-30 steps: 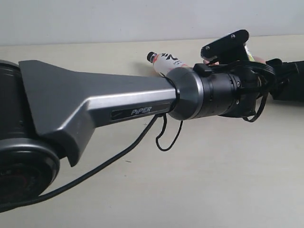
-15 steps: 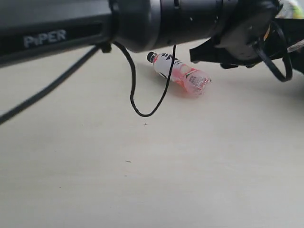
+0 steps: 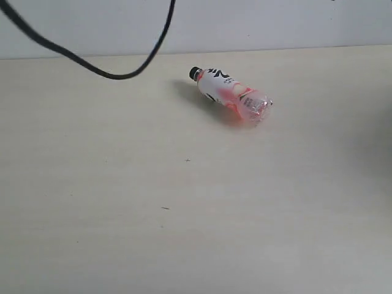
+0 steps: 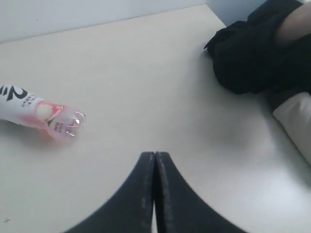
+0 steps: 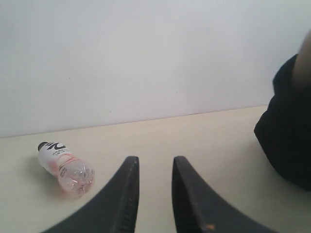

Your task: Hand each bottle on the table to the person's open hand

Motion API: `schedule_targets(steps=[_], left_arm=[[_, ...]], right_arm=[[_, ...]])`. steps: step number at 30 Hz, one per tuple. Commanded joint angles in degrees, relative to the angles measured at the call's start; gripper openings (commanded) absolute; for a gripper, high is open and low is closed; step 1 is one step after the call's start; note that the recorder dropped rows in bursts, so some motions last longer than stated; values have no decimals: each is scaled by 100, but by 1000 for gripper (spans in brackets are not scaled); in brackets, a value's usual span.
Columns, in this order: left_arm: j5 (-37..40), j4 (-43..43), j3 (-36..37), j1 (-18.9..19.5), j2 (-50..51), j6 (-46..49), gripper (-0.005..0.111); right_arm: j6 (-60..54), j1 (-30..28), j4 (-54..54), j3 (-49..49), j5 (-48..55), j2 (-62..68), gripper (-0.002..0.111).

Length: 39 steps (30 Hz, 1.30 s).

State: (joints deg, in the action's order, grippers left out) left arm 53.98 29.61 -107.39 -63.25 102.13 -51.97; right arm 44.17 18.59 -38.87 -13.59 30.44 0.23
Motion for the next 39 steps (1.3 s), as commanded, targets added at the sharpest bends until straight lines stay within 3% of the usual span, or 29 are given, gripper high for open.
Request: schedule_targets(steps=[1,4,9,15,19,22,33,39], left_arm=[[56,535,744,-359,-623,45,1],[-150,1055,1524,-744,-1095,-347,1],[-1136,2122,3257,-1524,-2028,-1453,1],[-1290,4343,5221,-2466,-3176,-4177,1],[-1278,5819,6392,-2848,-4053,-5807,1],[-1270,6460,7016,-2896,-4563,-6586,1],[-612,6625,8120,-2896,-5905,-6644,1],[-784,6640,8307,-2896,-6320,-5816,1]], right_arm=[[-12,9,-6,8,-27,-23,25],[-12,9,-6,8,-27,-23,25],[-12,9,-6,8,-27,-23,25],[-12,9,-6,8,-41,-23,25],[-12,9,-6,8,-30,-23,25],[-12,9,-6,8,-30,-23,25],[-12,9,-6,8,-30,-23,25],[-12,9,-6,8,-30,-23,25]])
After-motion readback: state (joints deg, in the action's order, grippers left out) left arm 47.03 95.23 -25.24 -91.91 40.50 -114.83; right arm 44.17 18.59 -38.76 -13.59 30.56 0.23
